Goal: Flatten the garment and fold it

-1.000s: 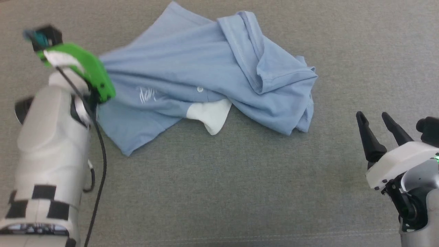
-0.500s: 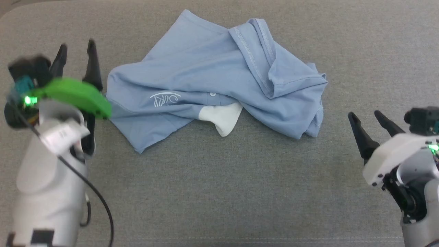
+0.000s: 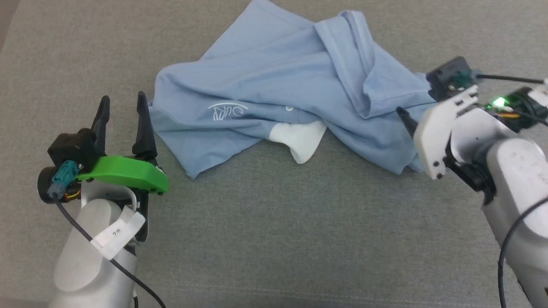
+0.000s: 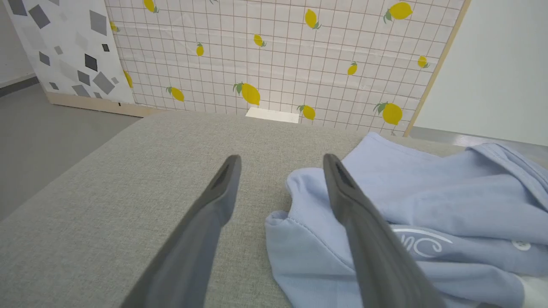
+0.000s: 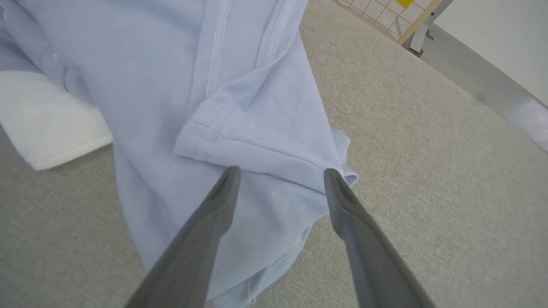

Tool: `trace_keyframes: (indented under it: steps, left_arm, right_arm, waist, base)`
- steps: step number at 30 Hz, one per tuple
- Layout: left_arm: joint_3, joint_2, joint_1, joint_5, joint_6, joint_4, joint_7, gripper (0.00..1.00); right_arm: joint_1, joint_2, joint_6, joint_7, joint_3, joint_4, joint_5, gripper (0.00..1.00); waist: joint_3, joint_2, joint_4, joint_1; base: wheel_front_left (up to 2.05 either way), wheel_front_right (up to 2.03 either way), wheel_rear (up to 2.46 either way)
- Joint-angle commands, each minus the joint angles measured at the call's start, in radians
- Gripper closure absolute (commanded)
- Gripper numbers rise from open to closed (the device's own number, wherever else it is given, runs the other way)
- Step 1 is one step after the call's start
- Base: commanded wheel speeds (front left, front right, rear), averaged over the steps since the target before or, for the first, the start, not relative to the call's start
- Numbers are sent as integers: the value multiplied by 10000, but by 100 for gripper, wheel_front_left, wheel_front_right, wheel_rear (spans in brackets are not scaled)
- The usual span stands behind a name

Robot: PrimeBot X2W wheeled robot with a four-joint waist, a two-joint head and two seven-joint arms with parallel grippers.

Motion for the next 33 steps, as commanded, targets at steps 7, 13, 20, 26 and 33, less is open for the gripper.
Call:
trace_keyframes:
  steps: [7, 13, 20, 26, 33]
  left_arm:
    - [72, -231, 98, 248, 24, -351, -76, 0]
    - [132, -381, 107, 341, -39, -397, -76, 0]
    - [231, -544, 146, 455, -178, -345, -77, 0]
    - [188, -687, 118, 509, -306, -295, -77, 0]
    - [-146, -1088, -300, 566, -598, -297, -77, 0]
  right_arm:
    - [-1292, -245, -17, 234, 1362, 1516, -47, 0]
    - [-1741, -315, -17, -229, 2053, 2240, 61, 0]
    - [-2077, -69, -17, -656, 1722, 2911, 457, 100]
    - [-2576, -141, -17, -657, 1198, 2818, 695, 100]
    - [-4222, -455, -17, -216, 14, 3012, 283, 100]
  waist:
    - [530, 0, 539, 0]
    - [685, 0, 655, 0]
    - [645, 0, 615, 0]
    - [590, 0, 710, 0]
    - [1127, 0, 1464, 0]
  base:
    - [0, 0, 0]
    - [0, 0, 0]
    - [0, 0, 0]
    - [0, 0, 0]
    - [0, 0, 0]
